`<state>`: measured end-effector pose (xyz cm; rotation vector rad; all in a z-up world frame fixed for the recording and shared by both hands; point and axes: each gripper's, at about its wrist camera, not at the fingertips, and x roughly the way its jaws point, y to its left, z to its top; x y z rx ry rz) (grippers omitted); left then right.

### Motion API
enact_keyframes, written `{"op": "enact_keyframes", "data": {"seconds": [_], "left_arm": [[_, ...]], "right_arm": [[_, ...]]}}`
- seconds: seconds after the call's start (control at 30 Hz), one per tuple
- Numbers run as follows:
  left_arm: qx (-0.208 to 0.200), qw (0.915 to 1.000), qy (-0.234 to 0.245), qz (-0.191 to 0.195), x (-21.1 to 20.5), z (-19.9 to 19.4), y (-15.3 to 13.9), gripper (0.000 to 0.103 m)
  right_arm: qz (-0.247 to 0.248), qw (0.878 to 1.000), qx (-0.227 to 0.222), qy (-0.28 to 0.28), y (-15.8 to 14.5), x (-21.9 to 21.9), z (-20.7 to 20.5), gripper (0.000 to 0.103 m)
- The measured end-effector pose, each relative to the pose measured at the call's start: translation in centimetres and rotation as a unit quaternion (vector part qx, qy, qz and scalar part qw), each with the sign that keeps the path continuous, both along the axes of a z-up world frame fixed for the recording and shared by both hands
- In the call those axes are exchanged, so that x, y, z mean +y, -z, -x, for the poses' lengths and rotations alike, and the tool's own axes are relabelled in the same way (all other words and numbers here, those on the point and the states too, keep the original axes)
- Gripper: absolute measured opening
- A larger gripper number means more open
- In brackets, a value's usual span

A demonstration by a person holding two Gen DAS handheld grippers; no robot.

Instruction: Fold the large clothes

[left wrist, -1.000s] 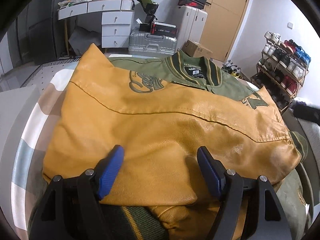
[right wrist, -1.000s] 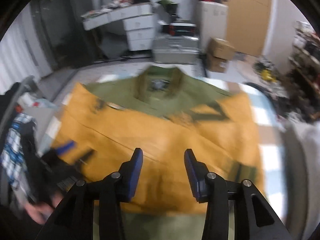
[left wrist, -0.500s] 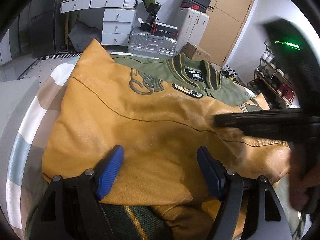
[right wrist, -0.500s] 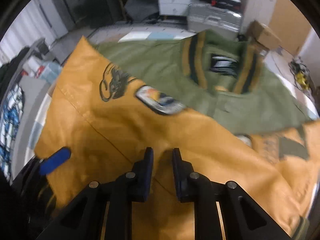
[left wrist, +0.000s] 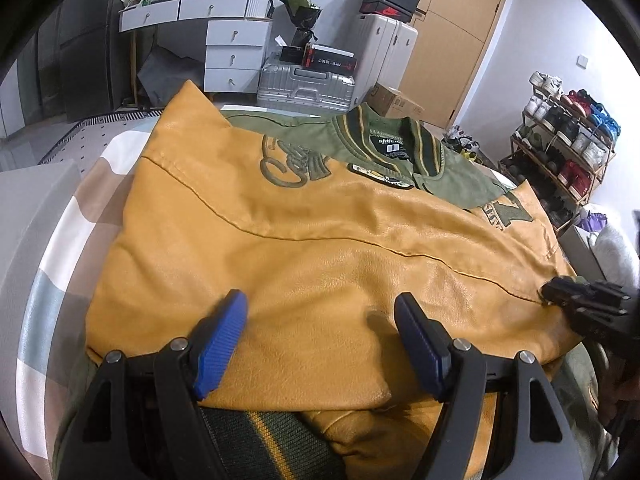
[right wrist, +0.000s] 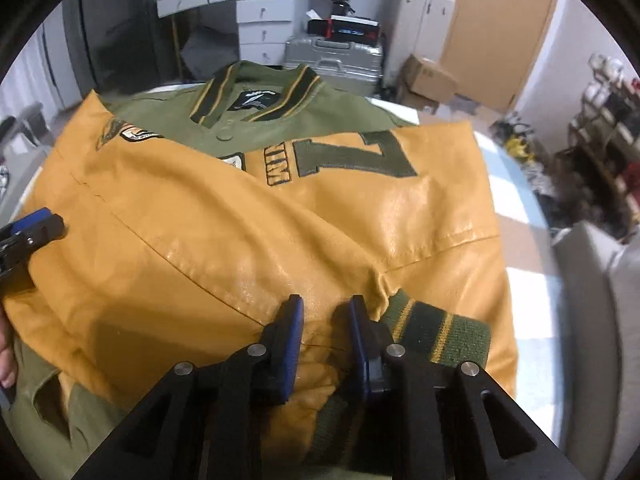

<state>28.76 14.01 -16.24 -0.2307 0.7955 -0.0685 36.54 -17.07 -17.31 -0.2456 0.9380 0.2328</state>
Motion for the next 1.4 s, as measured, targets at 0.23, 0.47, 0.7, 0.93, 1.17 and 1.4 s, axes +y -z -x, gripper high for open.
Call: {"op": "enact_keyframes", "data": {"seconds": [0.23, 0.47, 0.7, 0.93, 1.17, 1.4], "left_arm": [[0.0, 1.0, 0.001, -0.006, 0.1, 0.0, 0.0, 0.071], [-0.002, 1.0, 0.0, -0.008, 0.0, 0.0, 0.0, 0.071], [0.005, 0.9982, 0.029, -0.053, -2.0, 2.0, -2.0, 0.072], [0.033, 0.996, 0.083, 0.005, -1.8, 4.0, -4.6, 0.072], [0.131, 0.9871, 0.083, -0.038, -2.1, 2.4, -0.1, 0.071], [0.122, 0.9867, 0.093, -0.053, -3.7, 3.4, -3.0, 0.065]], "right_arm": [[-0.037, 0.999, 0.013, 0.021, -0.5, -0.3, 3.4, 0.026], [-0.019, 0.997, -0.056, 0.042, -2.0, 0.7, 5.8, 0.027], [-0.054, 0.989, -0.13, 0.042, -6.4, -0.9, 11.1, 0.068], [-0.166, 0.975, -0.143, 0.028, -5.5, -3.3, 12.3, 0.079], [-0.246, 0.963, -0.103, 0.03, -1.9, -5.4, 12.1, 0.078], [-0.32, 0.94, -0.112, 0.024, -1.2, -7.3, 12.6, 0.079]]}}
